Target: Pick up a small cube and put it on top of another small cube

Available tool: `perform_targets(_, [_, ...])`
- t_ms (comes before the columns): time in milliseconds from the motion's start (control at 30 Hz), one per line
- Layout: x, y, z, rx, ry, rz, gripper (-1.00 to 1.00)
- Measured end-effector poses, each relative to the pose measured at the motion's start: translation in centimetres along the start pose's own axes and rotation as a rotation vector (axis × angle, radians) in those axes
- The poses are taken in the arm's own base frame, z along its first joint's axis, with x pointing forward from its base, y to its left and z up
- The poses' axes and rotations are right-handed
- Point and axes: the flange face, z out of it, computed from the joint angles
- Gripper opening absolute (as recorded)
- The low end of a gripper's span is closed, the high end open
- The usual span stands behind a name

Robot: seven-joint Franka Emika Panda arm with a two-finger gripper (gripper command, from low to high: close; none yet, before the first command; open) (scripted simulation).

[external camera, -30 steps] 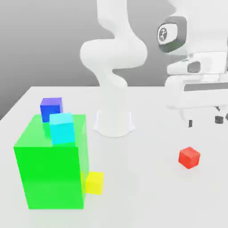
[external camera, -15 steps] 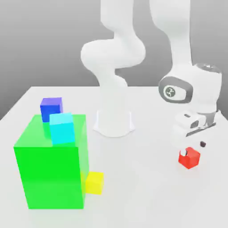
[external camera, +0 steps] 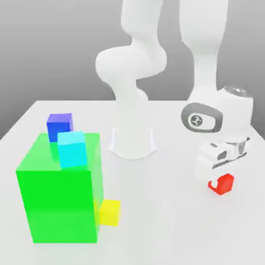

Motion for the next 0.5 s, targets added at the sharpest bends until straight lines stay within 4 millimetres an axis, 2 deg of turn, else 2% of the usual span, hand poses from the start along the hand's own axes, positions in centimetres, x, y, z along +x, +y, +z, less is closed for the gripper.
perform_targets(367, [0.0, 0.3, -4.6, -0.011, -0.001, -0.007, -1.0])
perform_targets(433, [1.8, -0.2, -5.3, -0.019, -0.012, 0.033, -1.0])
perform_targets(500, [5.3, 0.9, -6.8, -0.036, -0.002, 0.175, -1.0])
